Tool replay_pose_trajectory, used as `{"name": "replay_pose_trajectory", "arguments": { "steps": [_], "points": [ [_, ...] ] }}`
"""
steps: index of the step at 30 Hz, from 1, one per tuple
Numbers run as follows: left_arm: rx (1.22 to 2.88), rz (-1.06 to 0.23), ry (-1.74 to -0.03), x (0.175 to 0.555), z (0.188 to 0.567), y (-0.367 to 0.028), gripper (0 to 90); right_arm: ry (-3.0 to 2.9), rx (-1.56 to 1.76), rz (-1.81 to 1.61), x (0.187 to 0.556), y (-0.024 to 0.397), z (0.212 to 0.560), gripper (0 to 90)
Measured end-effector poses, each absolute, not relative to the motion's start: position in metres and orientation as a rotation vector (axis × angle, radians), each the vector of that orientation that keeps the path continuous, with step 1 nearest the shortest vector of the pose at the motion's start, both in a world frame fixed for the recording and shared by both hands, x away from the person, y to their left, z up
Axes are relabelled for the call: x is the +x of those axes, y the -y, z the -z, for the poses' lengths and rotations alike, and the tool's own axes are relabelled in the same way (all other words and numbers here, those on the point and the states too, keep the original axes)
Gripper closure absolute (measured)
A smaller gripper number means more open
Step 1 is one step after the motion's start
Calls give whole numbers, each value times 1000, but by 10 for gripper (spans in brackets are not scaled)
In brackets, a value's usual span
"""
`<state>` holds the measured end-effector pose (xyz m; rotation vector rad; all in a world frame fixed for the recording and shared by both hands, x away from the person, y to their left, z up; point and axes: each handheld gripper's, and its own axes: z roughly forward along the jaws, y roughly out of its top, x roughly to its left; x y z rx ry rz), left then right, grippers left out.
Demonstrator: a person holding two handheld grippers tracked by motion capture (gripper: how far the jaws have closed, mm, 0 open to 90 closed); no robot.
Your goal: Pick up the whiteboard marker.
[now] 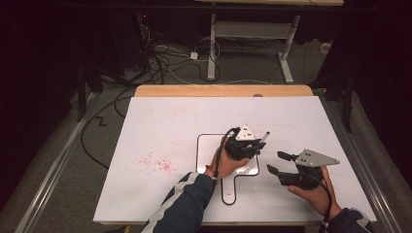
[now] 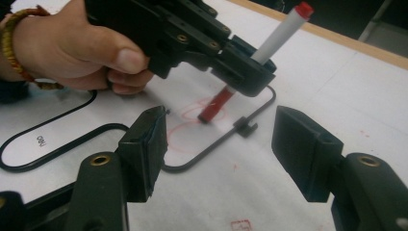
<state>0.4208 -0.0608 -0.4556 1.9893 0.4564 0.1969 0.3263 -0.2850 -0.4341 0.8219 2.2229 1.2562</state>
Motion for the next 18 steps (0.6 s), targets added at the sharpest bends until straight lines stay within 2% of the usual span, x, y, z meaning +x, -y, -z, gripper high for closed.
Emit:
{"name": "replay_pose_trajectory", "arguments": {
  "steps": [12,18],
  "points": [
    [1999,-226,-427,411,449,51,784,-2181,821,-1271,326,284,430,388],
    [2000,-232,-446,422,451,49,785,-2180,827,-1269,326,284,430,389]
  ]
}}
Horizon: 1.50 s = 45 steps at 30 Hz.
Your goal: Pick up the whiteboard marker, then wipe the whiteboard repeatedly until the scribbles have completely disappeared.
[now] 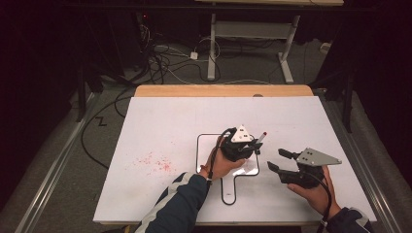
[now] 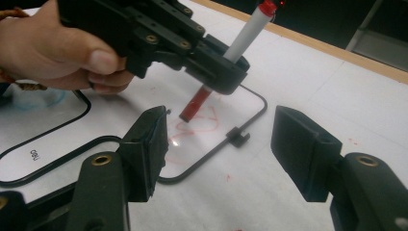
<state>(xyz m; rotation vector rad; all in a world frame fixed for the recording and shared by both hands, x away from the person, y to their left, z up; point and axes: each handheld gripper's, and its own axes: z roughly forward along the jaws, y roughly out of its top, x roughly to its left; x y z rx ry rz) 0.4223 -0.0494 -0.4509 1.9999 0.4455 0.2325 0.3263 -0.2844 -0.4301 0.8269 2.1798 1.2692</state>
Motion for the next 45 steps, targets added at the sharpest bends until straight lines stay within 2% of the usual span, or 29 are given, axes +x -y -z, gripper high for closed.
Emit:
{"name": "replay_pose_trajectory", "arguments": {
  "steps": [8,16,27,45],
  "points": [
    [1998,-247,-551,450,459,47,785,-2216,808,-1262,324,281,434,390],
    [1987,-280,-605,462,455,49,785,-2221,796,-1264,323,281,435,388],
    [2014,-147,-449,425,461,68,786,-2184,840,-1256,328,289,432,388],
    [1988,-223,-411,401,447,48,782,-2163,823,-1342,331,280,424,403]
  ]
}}
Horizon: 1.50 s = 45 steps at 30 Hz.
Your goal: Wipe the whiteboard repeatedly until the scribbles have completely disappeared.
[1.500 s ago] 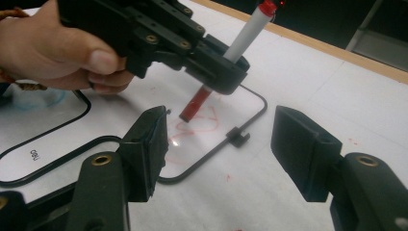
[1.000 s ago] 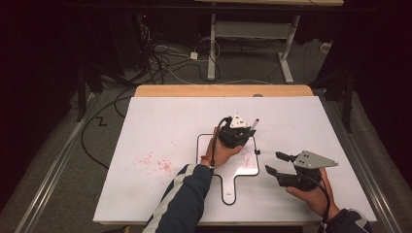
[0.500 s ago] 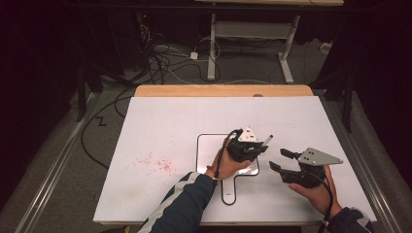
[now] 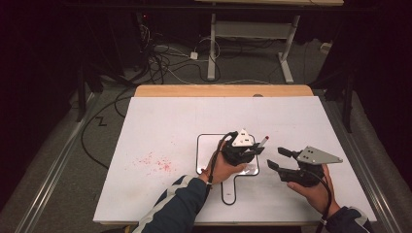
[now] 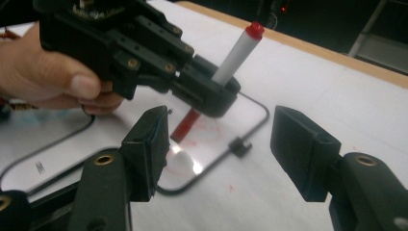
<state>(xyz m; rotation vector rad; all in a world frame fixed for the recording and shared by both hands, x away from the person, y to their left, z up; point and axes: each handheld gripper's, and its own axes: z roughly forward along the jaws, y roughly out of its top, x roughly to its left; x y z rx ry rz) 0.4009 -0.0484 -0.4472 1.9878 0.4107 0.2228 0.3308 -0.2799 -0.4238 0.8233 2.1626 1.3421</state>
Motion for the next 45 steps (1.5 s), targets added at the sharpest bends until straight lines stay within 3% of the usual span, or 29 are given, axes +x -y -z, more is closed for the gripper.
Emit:
{"name": "replay_pose_trajectory", "arguments": {
  "steps": [12,14,15,20,21,23,26,28,29,30,32,33,38,45],
  "points": [
    [1965,-250,-396,388,446,32,782,-2109,870,-1482,349,255,409,494],
    [1954,-257,-400,387,446,31,782,-2118,887,-1498,354,248,410,537],
    [1945,-248,-402,386,446,30,781,-2131,880,-1503,356,243,412,604],
    [1937,-247,-408,382,448,27,781,-2132,869,-1507,356,232,415,680],
    [1928,-240,-413,381,450,25,780,-2128,859,-1510,356,228,415,752],
    [1930,-237,-412,381,451,25,780,-2131,843,-1499,355,226,414,805],
    [1938,-248,-416,380,451,25,778,-2135,837,-1487,355,224,415,807],
    [1965,-273,-431,379,451,24,595,-2140,821,-1479,357,223,415,809],
    [1991,-296,-432,379,450,22,595,-2140,821,-1479,357,223,415,809],
    [2015,-306,-440,378,450,19,448,-2142,801,-1458,359,222,414,809],
    [2051,-319,-468,376,448,8,406,-2142,802,-1459,360,222,414,809],
    [2062,-339,-478,373,448,1,308,-2153,801,-1430,363,222,416,810],
    [2072,-396,-502,359,444,-34,224,-2173,779,-1381,369,219,424,811],
    [2049,-526,-545,334,441,-85,202,-2201,756,-1405,365,216,424,812]
  ]
}}
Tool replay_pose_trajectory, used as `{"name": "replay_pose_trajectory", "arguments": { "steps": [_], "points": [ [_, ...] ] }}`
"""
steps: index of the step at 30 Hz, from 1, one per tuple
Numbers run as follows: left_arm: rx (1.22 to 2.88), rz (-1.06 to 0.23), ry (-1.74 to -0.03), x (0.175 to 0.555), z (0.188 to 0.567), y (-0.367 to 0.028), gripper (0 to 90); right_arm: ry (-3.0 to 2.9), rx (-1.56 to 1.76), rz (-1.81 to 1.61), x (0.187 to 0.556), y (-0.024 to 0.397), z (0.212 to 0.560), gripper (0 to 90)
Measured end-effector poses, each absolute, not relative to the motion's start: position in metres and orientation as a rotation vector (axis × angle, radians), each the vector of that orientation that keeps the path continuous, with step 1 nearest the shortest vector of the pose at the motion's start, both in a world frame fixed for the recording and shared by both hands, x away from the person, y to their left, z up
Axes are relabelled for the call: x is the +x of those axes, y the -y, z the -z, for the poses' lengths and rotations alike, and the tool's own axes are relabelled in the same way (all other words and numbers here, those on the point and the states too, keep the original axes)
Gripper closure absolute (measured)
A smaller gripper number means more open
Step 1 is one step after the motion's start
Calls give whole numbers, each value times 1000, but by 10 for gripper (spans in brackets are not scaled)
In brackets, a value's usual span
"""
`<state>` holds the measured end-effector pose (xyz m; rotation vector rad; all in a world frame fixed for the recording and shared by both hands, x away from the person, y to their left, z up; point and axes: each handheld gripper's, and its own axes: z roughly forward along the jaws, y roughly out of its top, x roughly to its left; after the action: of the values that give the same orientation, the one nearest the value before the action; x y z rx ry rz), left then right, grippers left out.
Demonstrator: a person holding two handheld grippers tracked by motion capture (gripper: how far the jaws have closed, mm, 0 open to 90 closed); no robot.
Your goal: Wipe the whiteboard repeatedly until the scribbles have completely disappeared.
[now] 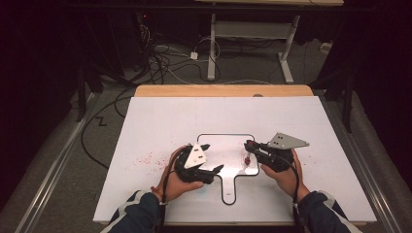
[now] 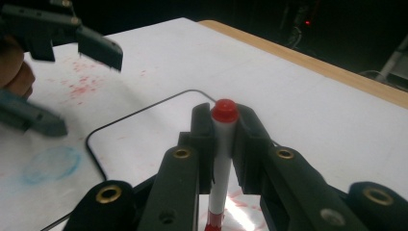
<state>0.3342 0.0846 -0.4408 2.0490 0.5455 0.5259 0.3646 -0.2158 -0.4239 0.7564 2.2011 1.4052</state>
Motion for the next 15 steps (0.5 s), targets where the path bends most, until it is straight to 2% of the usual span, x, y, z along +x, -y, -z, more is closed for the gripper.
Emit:
{"name": "replay_pose_trajectory", "arguments": {
  "steps": [8,11,15],
  "points": [
    [2030,-564,-720,313,449,-144,201,-2197,684,-1280,359,213,421,813],
    [2022,-564,-767,304,454,-157,189,-2182,739,-1296,361,223,421,813],
    [2015,-553,-769,296,456,-162,187,-2243,703,-1347,347,215,420,813]
  ]
}}
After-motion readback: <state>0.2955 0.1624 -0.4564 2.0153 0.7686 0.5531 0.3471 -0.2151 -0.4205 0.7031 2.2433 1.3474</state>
